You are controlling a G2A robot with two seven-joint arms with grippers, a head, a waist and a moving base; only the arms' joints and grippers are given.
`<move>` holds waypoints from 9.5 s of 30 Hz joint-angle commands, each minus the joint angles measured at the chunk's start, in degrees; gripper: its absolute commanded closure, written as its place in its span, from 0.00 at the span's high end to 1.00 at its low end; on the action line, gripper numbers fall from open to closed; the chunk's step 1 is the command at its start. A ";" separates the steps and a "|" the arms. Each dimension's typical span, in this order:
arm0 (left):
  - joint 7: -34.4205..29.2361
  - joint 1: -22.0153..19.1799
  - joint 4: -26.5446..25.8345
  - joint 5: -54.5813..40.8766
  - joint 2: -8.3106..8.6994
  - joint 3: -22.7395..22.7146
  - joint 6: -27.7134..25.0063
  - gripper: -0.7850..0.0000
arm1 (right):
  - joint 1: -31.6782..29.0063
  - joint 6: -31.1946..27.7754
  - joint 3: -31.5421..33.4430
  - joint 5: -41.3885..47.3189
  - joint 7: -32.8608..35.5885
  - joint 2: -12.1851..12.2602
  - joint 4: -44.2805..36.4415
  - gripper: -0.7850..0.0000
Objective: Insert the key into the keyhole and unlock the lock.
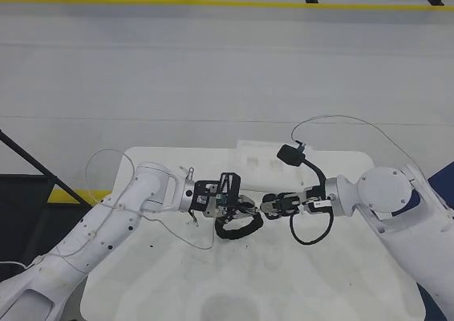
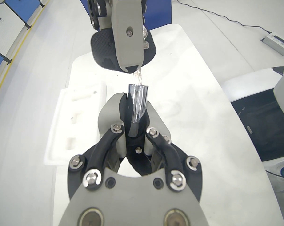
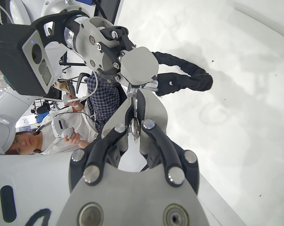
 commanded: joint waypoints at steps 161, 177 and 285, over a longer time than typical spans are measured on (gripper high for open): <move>-16.69 -0.98 5.81 -26.54 -3.16 0.31 0.00 0.00 | 3.96 -69.39 -5.32 -55.34 -28.71 6.28 -8.38 0.37; -14.71 -2.57 6.72 -27.28 -2.71 3.18 0.00 0.00 | 0.61 -67.98 -3.80 -57.98 -35.70 6.54 -8.31 0.00; -8.04 -5.49 6.79 -25.87 -1.22 7.84 0.00 0.00 | -7.99 -52.03 2.66 -38.24 -23.36 7.95 -15.07 0.05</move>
